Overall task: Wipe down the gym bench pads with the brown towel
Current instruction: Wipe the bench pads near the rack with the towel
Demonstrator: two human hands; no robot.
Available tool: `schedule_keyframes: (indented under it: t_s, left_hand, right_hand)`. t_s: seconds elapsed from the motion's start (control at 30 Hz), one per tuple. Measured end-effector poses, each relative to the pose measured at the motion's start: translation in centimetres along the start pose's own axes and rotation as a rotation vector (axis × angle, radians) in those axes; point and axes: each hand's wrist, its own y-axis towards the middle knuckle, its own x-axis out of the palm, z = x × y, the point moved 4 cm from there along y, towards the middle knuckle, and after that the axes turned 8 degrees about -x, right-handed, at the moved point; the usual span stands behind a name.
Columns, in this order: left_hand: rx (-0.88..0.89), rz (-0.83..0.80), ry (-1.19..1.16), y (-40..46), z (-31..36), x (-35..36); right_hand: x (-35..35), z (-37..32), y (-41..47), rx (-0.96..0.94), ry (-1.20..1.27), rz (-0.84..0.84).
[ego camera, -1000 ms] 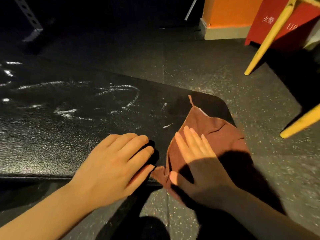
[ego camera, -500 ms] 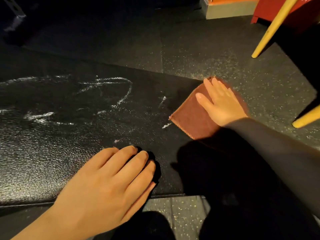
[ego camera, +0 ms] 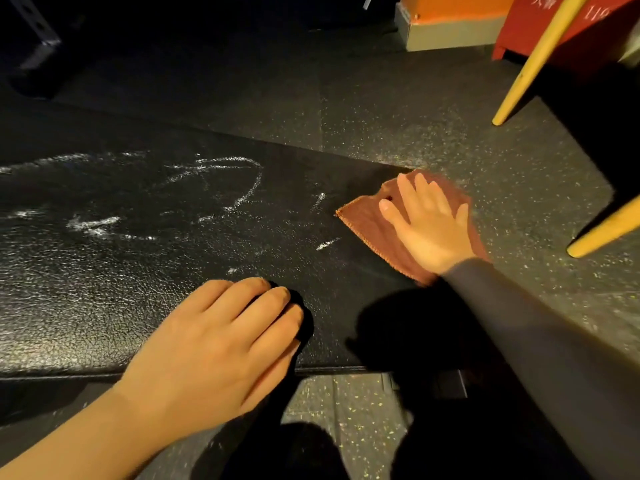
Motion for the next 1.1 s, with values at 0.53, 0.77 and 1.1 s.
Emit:
schedule_keyframes:
  t_s: [0.53,0.77,1.1]
  left_hand:
    - [-0.008,-0.015,-0.021,0.0,0.0,0.1]
    - [-0.014,-0.009,-0.032,-0.1,0.3,0.4]
    - [-0.014,0.001,-0.060,0.1,0.0,0.2]
  right_hand:
    - [0.9,-0.5,-4.1,-0.123,0.075,0.075]
    - [-0.9,3.3,5.0,-0.003,0.071,0.095]
    - [0.8,0.0,-0.8,-0.026,-0.042,0.043]
